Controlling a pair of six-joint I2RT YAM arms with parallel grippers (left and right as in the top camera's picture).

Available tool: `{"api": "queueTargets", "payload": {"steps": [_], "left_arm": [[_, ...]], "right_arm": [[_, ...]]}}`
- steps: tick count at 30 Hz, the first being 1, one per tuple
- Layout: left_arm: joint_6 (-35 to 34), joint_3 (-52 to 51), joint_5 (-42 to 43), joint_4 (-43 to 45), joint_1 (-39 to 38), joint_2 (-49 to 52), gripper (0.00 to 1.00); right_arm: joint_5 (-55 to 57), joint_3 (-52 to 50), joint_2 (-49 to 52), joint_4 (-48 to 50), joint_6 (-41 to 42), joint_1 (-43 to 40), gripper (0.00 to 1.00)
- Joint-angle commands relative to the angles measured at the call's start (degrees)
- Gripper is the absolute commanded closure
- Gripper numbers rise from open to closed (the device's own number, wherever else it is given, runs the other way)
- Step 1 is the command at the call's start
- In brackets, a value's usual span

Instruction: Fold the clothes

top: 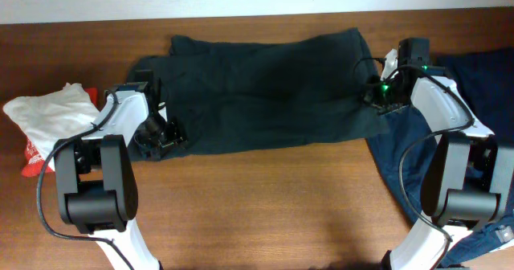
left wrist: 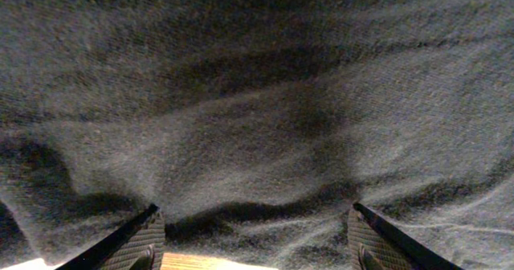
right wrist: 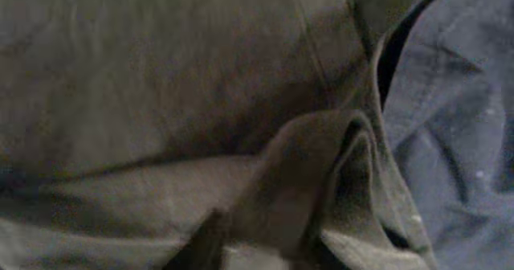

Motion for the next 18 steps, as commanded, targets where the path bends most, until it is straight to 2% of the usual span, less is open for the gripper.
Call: {"api": "queueTargets", "payload": {"steps": [1, 2, 6, 10, 11, 12, 13, 17, 18], "left_arm": [[0.28, -2.01, 0.63, 0.7, -0.09, 1.18, 0.28], [0.28, -2.01, 0.66, 0.7, -0.09, 1.18, 0.28], [0.28, -2.01, 0.63, 0.83, -0.13, 1.18, 0.28], [0.28, -2.01, 0.63, 0.92, -0.13, 1.18, 0.28], [0.28, -2.01, 0.63, 0.96, -0.13, 1.18, 0.27], [0.28, -2.01, 0.66, 1.05, -0.15, 1.18, 0.27], [0.28, -2.01, 0.66, 1.18, -0.15, 1.18, 0.27], [0.28, -2.01, 0.63, 1.38, -0.13, 1.18, 0.27], [0.28, -2.01, 0.63, 1.49, -0.13, 1.18, 0.27]], "right_arm": [[0.17, 1.33, -0.02, 0.7, 2.1, 0.44, 0.91], [1.03, 1.33, -0.02, 0.76, 2.51, 0.44, 0.96], [2.6, 1.33, -0.02, 3.61, 5.66, 0.48, 0.96], [-2.99, 1.33, -0.02, 17.27, 8.2, 0.52, 0.95], [-5.55, 1.33, -0.02, 22.71, 8.17, 0.55, 0.59], [-5.68, 1.33, -0.02, 23.71, 8.11, 0.55, 0.57], [-5.7, 1.33, -0.02, 23.32, 8.02, 0.52, 0.56], [0.26, 1.33, -0.02, 11.54, 3.39, -1.18, 0.57], [4.74, 1.33, -0.02, 5.42, 3.41, -2.73, 0.62]]}}
